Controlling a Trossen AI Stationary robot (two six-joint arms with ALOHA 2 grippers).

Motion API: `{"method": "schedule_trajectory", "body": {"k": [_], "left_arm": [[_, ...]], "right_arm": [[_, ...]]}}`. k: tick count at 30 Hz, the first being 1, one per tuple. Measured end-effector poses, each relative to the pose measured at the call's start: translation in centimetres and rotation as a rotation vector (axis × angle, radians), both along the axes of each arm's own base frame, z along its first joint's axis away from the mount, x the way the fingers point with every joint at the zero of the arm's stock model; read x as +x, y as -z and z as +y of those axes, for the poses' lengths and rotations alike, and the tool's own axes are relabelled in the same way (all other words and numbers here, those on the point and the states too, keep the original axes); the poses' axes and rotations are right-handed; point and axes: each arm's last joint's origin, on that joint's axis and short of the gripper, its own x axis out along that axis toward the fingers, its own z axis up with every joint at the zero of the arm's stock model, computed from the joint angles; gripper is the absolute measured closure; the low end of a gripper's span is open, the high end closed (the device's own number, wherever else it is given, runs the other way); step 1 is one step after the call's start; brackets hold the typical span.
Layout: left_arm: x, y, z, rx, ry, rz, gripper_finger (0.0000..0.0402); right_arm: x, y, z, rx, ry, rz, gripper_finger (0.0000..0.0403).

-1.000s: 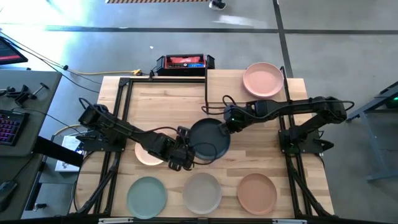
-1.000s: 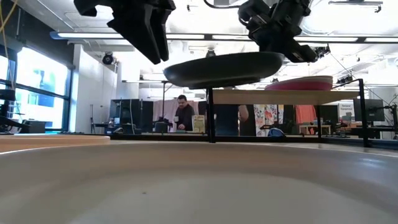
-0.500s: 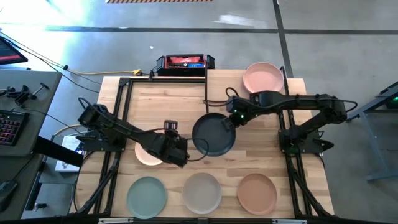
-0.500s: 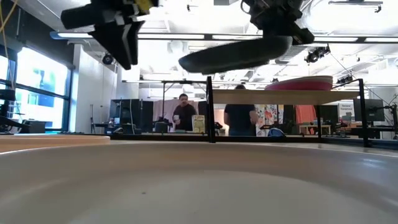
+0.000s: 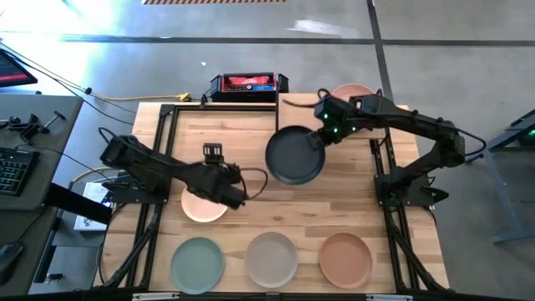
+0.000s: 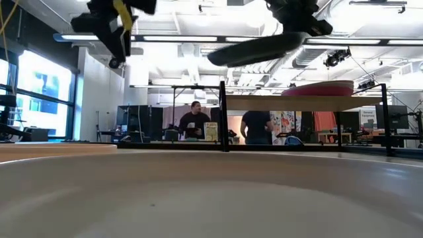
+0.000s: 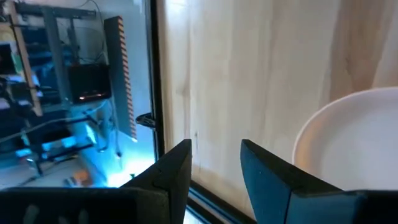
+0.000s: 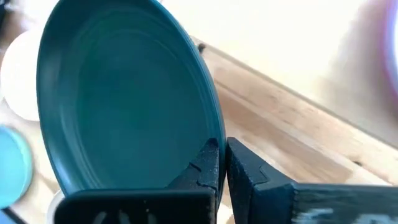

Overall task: Place and stack plates onto a shelf
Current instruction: Stack the black plate on top of the light pink plate on the shelf

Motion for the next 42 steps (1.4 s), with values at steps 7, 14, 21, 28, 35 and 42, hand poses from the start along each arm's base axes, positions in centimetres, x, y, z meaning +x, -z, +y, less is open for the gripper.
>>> {"method": "schedule_trajectory", "body": {"k": [7,14,21,28,35,42], "left_arm": [[-3.8,-4.7,3.2,-0.044,-0.037,-0.152,0.0275],[-7.6,-7.8,5.8,-0.088,-0.119,-0.294,0.0275],[-10.5,-9.4,7.1,-0.090,-0.161,-0.381,0.0275],[-11.9,-10.0,7.6,-0.090,-0.177,-0.424,0.0275],[-12.3,-10.2,7.6,-0.091,-0.177,-0.438,0.0275],[-12.3,-10.2,7.6,-0.091,-0.177,-0.439,0.0275]], "right_arm": [[-2.6,-1.3,-2.0,-0.018,0.101,-0.034,0.0403],[-5.8,-2.7,-3.5,-0.052,0.255,-0.083,0.0403],[-8.6,-3.4,-4.8,-0.071,0.421,-0.091,0.0403],[-9.6,-3.6,-5.1,-0.072,0.511,-0.085,0.0403],[-10.5,-1.0,-4.3,-0.031,0.584,-0.082,0.0403],[-13.7,-0.2,-2.6,-0.078,0.737,-0.239,0.0403]]}}
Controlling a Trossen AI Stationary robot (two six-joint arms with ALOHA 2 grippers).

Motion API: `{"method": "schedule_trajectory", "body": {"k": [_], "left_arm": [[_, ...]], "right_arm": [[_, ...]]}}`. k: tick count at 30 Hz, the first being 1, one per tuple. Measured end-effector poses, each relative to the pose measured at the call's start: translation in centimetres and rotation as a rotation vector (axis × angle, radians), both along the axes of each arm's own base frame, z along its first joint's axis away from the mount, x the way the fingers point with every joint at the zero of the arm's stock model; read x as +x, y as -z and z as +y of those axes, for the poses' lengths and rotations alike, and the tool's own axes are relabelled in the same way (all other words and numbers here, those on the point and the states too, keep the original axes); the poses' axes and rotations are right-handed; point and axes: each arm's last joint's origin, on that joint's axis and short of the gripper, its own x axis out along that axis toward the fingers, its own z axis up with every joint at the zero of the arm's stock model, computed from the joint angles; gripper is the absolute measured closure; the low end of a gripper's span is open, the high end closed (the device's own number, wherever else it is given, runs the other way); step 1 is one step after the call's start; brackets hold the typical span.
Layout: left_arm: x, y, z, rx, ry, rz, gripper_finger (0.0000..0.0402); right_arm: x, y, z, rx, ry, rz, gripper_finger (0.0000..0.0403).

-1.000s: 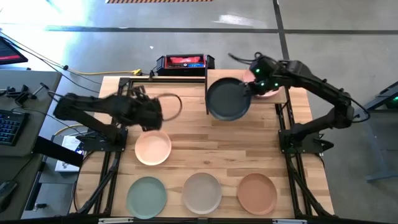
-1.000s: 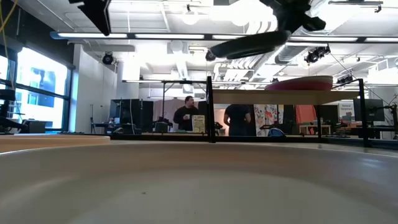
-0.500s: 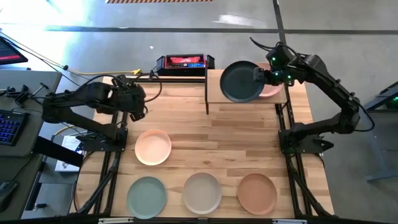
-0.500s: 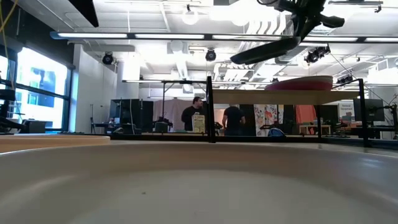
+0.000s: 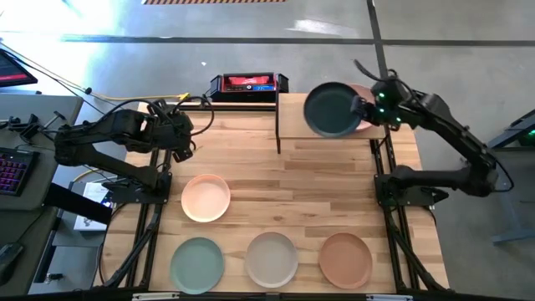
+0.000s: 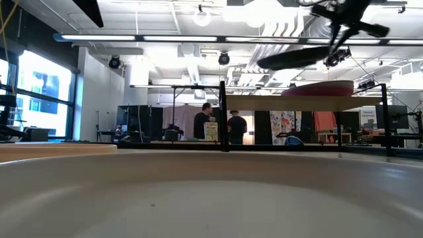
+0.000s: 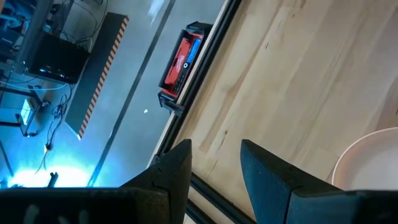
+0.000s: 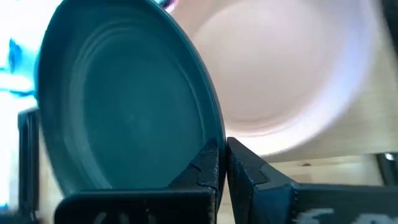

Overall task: Place and stack plates onto a shelf
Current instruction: Stack the black plate on top of the light pink plate on the shelf

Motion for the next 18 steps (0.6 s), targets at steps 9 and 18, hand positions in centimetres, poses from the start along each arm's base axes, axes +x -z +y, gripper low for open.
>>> {"method": "schedule_trajectory", "body": {"k": [9,18], "left_arm": [[0.0,0.0,0.0,0.000,0.000,0.000,0.0275],[0.0,0.0,0.0,0.004,0.011,0.010,0.0275]], "right_arm": [[-3.7,1.7,0.6,-0.027,0.250,-0.068,0.0403],[-3.6,4.0,-1.1,-0.022,0.342,-0.112,0.0403]]}}
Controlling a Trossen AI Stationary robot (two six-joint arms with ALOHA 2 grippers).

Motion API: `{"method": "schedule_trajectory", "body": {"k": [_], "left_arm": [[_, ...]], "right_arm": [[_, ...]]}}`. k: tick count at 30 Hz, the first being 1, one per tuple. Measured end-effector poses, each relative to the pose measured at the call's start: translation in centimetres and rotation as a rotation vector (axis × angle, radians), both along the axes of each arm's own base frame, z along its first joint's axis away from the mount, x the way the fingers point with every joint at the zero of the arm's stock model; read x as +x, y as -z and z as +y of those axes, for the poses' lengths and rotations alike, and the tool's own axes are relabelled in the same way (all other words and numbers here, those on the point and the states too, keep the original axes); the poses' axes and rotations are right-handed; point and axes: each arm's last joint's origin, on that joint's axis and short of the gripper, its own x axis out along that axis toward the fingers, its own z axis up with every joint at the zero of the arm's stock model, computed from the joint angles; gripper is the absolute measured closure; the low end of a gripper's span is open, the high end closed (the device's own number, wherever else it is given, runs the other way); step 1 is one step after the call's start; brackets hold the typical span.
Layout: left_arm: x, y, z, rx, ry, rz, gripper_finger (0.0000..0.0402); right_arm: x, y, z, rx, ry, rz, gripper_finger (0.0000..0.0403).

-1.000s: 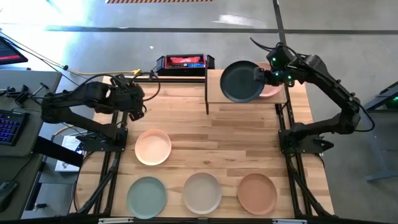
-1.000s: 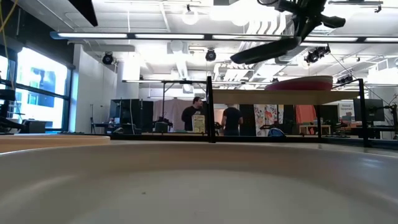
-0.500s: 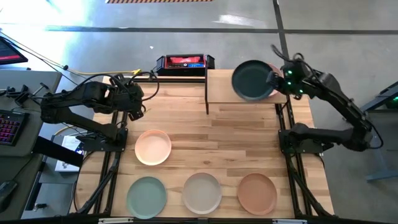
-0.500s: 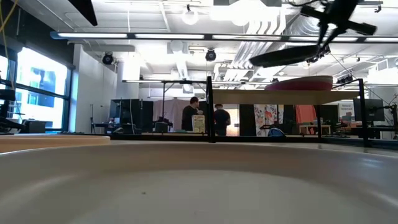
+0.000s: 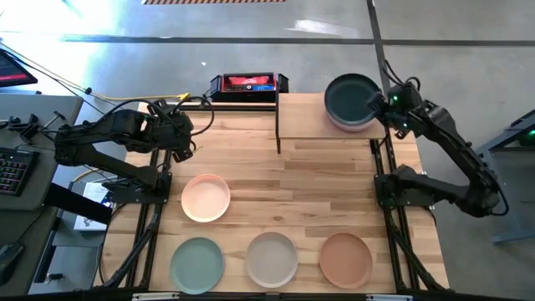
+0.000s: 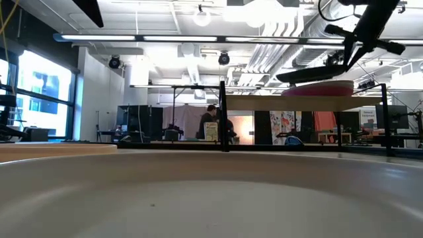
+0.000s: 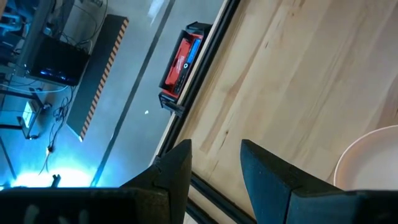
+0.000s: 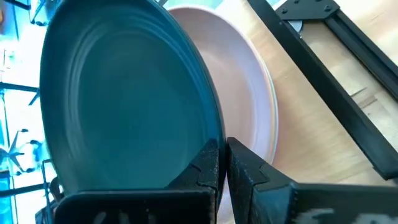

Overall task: Place and stack plates onto a shelf
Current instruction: Stack the black plate on top of the light pink plate on the shelf

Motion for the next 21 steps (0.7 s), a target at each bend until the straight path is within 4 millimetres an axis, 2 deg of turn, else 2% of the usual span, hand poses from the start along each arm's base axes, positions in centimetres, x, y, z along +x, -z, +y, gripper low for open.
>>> {"method": "schedule_trajectory", "body": {"k": [8,21], "left_arm": [[0.0,0.0,0.0,0.000,0.000,0.000,0.0275],[0.0,0.0,0.0,-0.001,0.000,0.000,0.0275]], "right_arm": [[0.1,1.3,-0.1,0.053,0.009,-0.009,0.0403],[0.0,1.3,-0.1,0.035,0.033,0.020,0.0402]]}}
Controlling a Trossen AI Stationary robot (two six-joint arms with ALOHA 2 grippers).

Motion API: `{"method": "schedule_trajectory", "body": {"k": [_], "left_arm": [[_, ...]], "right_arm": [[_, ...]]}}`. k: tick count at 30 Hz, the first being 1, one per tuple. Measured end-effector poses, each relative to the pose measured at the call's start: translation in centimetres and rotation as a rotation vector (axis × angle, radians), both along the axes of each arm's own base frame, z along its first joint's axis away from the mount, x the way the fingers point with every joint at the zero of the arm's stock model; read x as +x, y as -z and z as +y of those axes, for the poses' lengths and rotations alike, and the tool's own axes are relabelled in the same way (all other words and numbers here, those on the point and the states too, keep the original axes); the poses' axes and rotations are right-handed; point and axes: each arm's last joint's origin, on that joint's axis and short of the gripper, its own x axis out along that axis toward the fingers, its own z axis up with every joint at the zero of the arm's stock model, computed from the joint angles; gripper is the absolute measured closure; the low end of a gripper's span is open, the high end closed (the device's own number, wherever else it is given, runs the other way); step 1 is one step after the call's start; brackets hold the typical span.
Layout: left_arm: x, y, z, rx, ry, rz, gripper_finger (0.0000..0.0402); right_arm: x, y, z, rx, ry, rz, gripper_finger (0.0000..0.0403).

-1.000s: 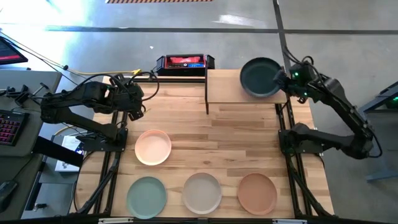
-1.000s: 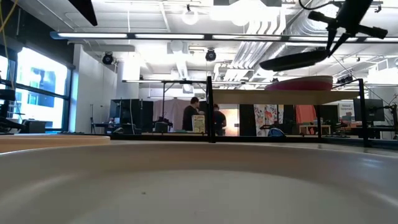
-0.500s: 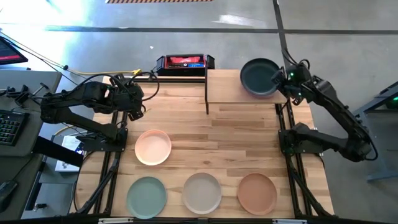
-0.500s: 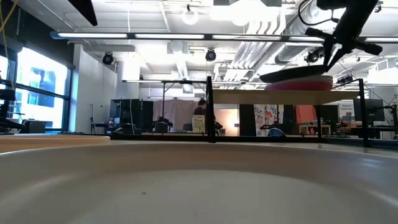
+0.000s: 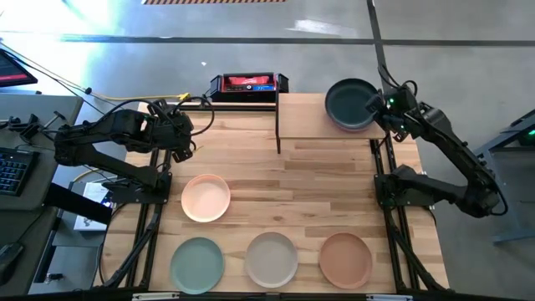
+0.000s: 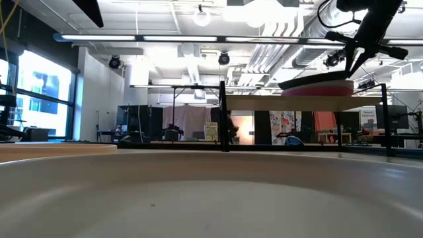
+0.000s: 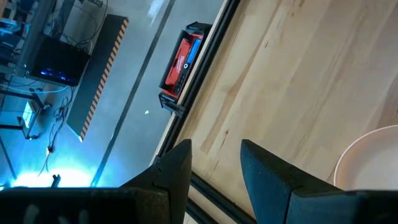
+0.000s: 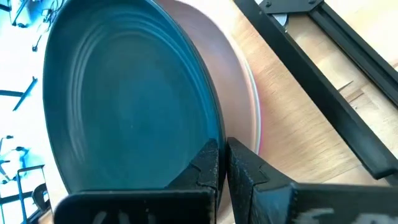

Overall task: Place and stack plates onto a shelf
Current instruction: Stack the black plate on top of the light pink plate on the shelf

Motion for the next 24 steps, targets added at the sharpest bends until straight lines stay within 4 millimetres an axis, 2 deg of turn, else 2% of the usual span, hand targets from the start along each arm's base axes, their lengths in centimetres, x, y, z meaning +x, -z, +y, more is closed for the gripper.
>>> {"method": "schedule_trajectory", "body": {"k": [24], "left_arm": [[0.03,0.07,-0.08,-0.031,0.019,0.008,0.0275]], "right_arm": [[-0.13,0.07,0.04,-0.003,-0.007,0.037,0.0402]]}}
